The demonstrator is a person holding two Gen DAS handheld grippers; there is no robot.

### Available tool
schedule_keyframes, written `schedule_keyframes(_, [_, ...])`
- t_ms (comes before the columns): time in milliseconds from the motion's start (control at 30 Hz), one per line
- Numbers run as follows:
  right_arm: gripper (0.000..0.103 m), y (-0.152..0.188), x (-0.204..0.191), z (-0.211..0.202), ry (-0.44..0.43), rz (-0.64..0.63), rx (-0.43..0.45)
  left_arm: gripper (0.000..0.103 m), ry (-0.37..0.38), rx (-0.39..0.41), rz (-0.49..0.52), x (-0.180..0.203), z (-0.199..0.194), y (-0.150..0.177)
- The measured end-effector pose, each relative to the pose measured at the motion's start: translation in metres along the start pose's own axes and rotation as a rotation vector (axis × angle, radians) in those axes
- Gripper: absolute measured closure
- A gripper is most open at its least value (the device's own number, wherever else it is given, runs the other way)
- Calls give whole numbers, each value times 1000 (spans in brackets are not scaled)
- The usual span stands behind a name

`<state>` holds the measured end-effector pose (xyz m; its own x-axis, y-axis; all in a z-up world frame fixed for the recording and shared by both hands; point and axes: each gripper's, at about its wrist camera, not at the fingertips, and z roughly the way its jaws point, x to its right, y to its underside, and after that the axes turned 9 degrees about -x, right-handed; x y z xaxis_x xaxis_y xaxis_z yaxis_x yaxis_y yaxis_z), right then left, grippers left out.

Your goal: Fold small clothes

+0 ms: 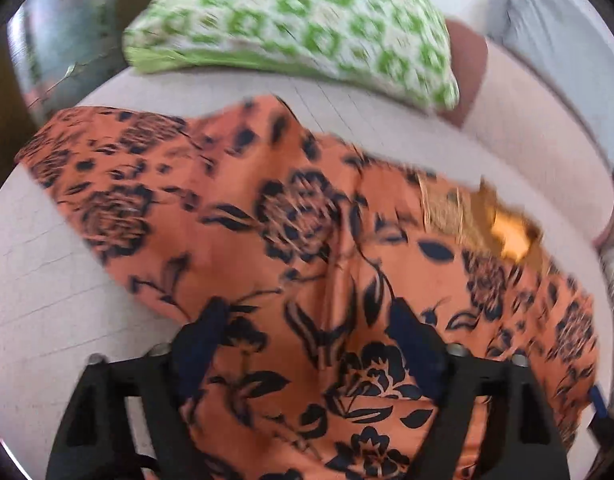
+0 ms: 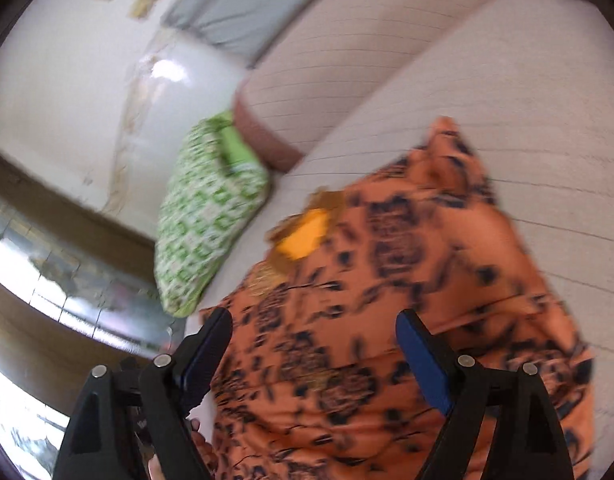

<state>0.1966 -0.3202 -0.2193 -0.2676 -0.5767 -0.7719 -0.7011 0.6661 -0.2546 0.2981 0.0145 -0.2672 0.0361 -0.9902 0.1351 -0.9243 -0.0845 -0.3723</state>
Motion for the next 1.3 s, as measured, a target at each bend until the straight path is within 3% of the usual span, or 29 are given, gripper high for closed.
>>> schedule_keyframes(100, [27,-18,25,-7,-12,67,-4,36,-55,4,94,19,8,1])
schedule_keyframes(133, [29,-24,29,-10,-5,73,5,50,-45,11,112,22,8,1])
schedule_keyframes(167, [33,-30,34,-16,17,74,31,70,-9,8,130,25,9,1])
schedule_keyframes(233, [36,-40,45,-29,49,90,93,77,12,8,143,31,10,0])
schedule_keyframes(267, [38,-45,51,-34,50,109,118,87,8,14,147,33,10,-1])
schedule_keyframes(333, [42,-52,60,-35,44,127,121,95,25,33,138,35,7,-2])
schedule_keyframes(400, [43,-55,63,-34,67,125,117,97,94,52,135,38,0,-4])
schedule_keyframes(500, [43,-57,65,-34,32,127,128,98,141,104,159,43,-16,-5])
schedule_keyframes(633, [43,-56,60,-27,-1,112,107,99,95,212,157,45,-38,-3])
schedule_keyframes(733, [43,-53,55,-19,-21,95,98,99,62,243,93,29,-43,-11])
schedule_keyframes(867, [42,-51,47,-12,-76,68,98,99,-103,305,73,17,-45,-11])
schedule_keyframes(933, [42,-49,45,-7,-113,69,91,98,-105,295,60,12,-41,-15])
schedule_keyframes(1000, [41,-46,45,4,-110,74,59,98,-72,210,87,11,-26,-19])
schedule_keyframes(1033, [41,-46,46,12,-90,77,29,95,-81,170,87,12,-19,-19])
schedule_keyframes(1133, [42,-43,54,48,66,91,-119,67,-83,89,33,2,-7,-23])
schedule_keyframes(1233, [41,-42,44,40,62,63,-74,50,-44,123,-55,-22,-26,-25])
schedule_keyframes(1300, [41,-40,33,33,6,32,-48,39,-74,173,-96,-41,-44,-24])
